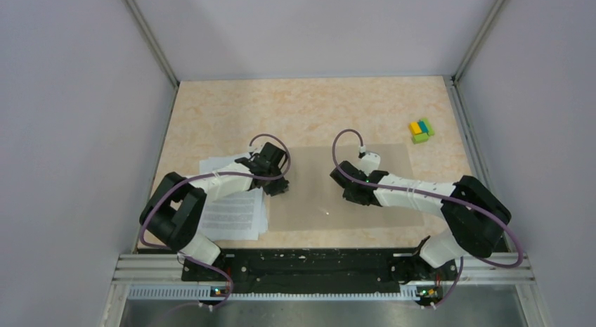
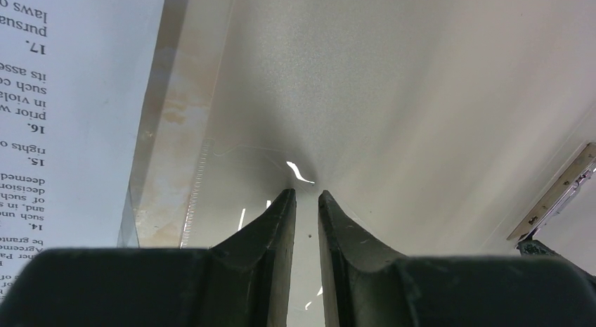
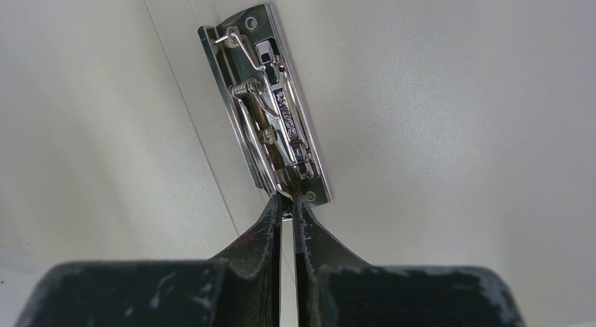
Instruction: Put the files into the folder
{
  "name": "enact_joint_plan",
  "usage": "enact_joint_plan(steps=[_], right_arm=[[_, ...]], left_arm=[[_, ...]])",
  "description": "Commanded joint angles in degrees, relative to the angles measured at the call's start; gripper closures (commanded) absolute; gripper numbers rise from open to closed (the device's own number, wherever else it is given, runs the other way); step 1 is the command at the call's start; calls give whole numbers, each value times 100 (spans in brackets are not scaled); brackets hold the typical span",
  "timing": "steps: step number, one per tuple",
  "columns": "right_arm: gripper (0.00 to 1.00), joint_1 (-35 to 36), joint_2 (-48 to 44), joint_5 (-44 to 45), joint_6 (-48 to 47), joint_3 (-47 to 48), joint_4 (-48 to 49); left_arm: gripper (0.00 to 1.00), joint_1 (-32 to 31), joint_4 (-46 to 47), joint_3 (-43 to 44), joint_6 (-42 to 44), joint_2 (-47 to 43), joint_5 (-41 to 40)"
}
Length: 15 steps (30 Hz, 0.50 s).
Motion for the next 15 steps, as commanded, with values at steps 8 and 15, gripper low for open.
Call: enact_joint_plan(steps=[8, 15], right_arm=[[100, -178, 20, 716, -175, -343, -1455], [100, -198, -106, 696, -304, -304, -1420]], left_arm=[[74, 172, -621, -406, 80, 251, -579], [74, 183, -630, -409, 58, 248, -599]])
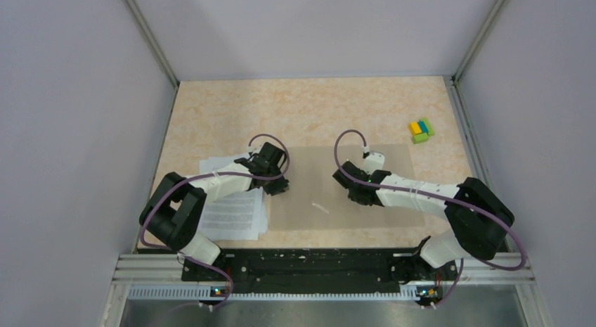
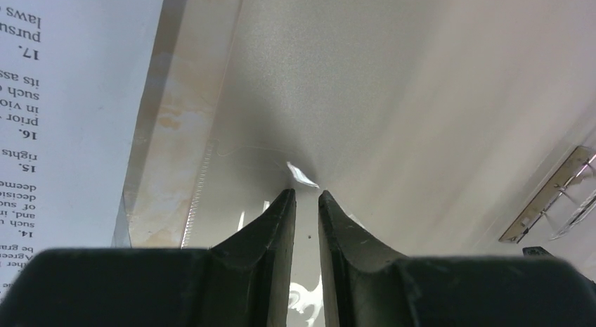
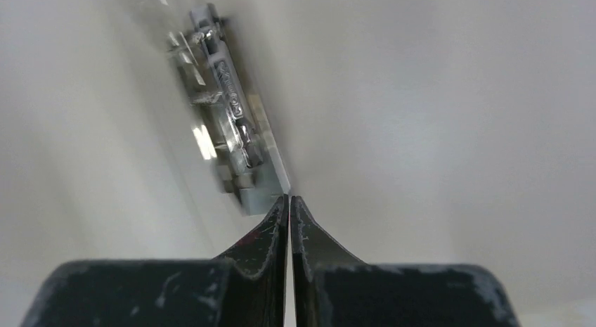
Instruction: Put the files into the folder
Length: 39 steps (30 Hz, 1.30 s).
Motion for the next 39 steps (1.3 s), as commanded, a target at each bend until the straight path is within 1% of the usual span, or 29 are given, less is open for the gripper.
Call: enact_joint_plan(steps=[1, 6, 12, 13, 16, 19, 20, 22, 23, 25, 27, 30, 33, 39], right_arm=[[100, -203, 12, 475, -358, -295, -1246], [100, -200, -175, 312, -617, -157, -1054], [100, -211, -554, 7, -1082, 60, -597], [99, -213, -626, -61, -1166, 120, -520], [88, -212, -932, -350, -1484, 236, -232], [70, -215, -1367, -720, -1827, 143, 219], [68, -220, -1508, -847, -1897, 75, 378], [67, -250, -1723, -1077, -1965, -94, 603], [68, -281, -1794, -1199, -1975, -170, 686], [75, -344, -1910, -1420, -2009, -329, 841], [80, -403, -1935, -1731, -2081, -479, 1048], [89, -417, -1867, -2115, -2094, -589, 1291], [96, -432, -1744, -2174, -2040, -598, 1290], [97, -617, -1493, -2610, -2064, -707, 1739]], left_arm=[[74, 129, -776, -346, 158, 250, -684], [74, 134, -760, -294, 231, 262, -637], [73, 115, -748, -177, 457, 168, -517], [73, 117, -759, -152, 496, 157, -497], [70, 88, -755, -58, 642, 92, -406], [64, 24, -762, 110, 828, 51, -281], [62, -15, -765, 189, 902, 27, -233], [55, -94, -827, 426, 1034, -22, -190], [52, -151, -863, 541, 1093, -55, -171], [47, -236, -953, 783, 1225, -124, -155], [44, -304, -1052, 1018, 1337, -178, -129], [43, -374, -1205, 1302, 1487, -259, -128], [43, -384, -1352, 1483, 1562, -355, -170], [43, -390, -1536, 1620, 1634, -478, -239]])
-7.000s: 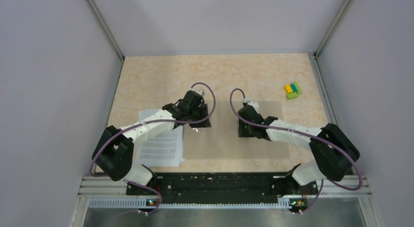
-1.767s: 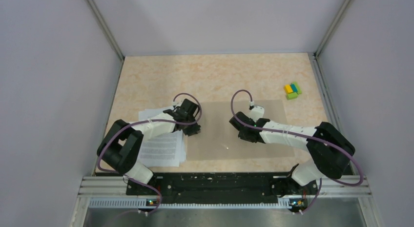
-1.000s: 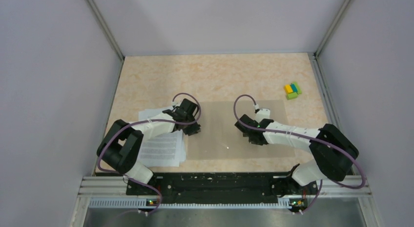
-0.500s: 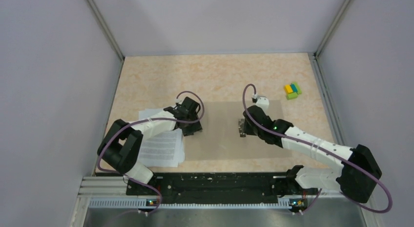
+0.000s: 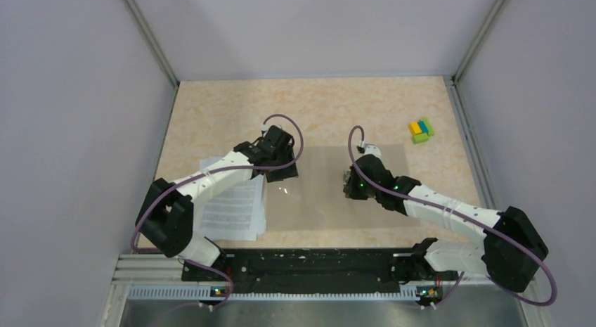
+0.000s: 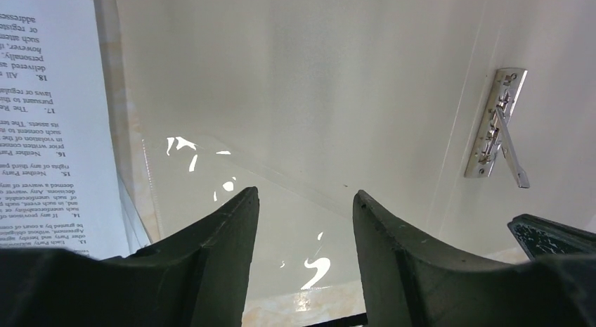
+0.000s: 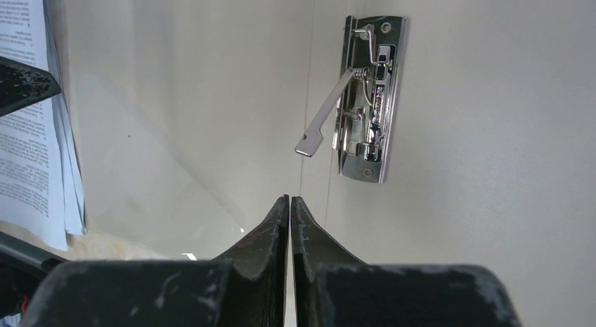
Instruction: Put the files into the folder
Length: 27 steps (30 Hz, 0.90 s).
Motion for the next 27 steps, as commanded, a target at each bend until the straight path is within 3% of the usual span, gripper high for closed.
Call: enact_joint_plan(steps=[1, 27], right_arm=[[97, -193, 293, -432, -83, -16, 601], [98, -1363, 2587, -637, -805, 1389, 1155]], left_arm=[[43, -14, -257, 226, 172, -227, -125], [40, -8, -453, 421, 416, -322, -119]])
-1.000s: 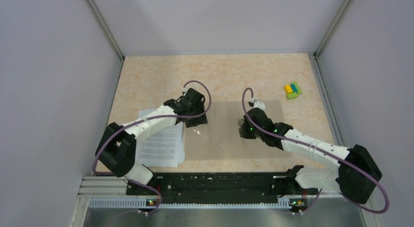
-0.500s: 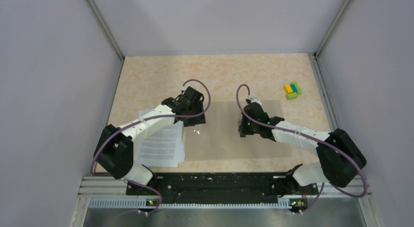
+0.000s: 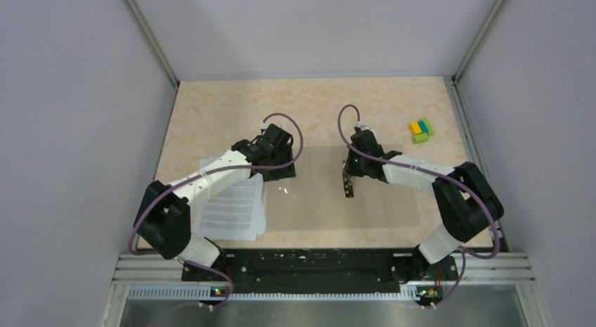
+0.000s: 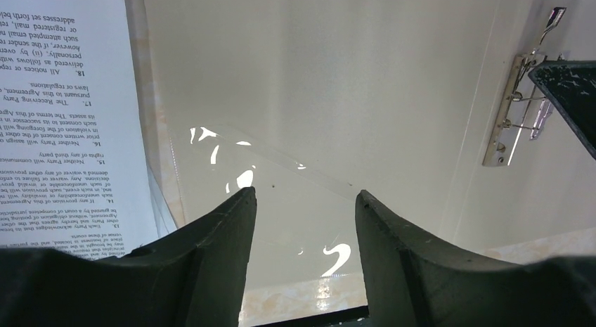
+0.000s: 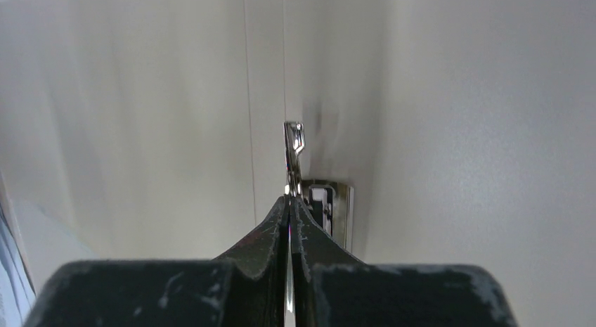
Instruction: Put the files into the folder
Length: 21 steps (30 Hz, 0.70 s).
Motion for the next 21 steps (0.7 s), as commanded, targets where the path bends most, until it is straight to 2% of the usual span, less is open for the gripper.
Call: enact_joint_plan(steps=[1, 6, 11, 17, 21], right_arm=[[98, -92, 369, 5, -132, 395, 233], [97, -114, 588, 11, -99, 506, 261], [92, -109, 508, 21, -153, 728, 24], [87, 94, 297, 177, -180, 1037, -434], [79, 516, 240, 281, -76, 1203, -580]], left_arm=[[40, -15, 16, 216, 76, -190, 11], [39, -2, 5, 245, 87, -236, -6], [36, 49, -182, 328, 116, -366, -471], [33, 758, -185, -32, -29, -750, -454], [31, 1369, -165, -426, -184, -1078, -439]])
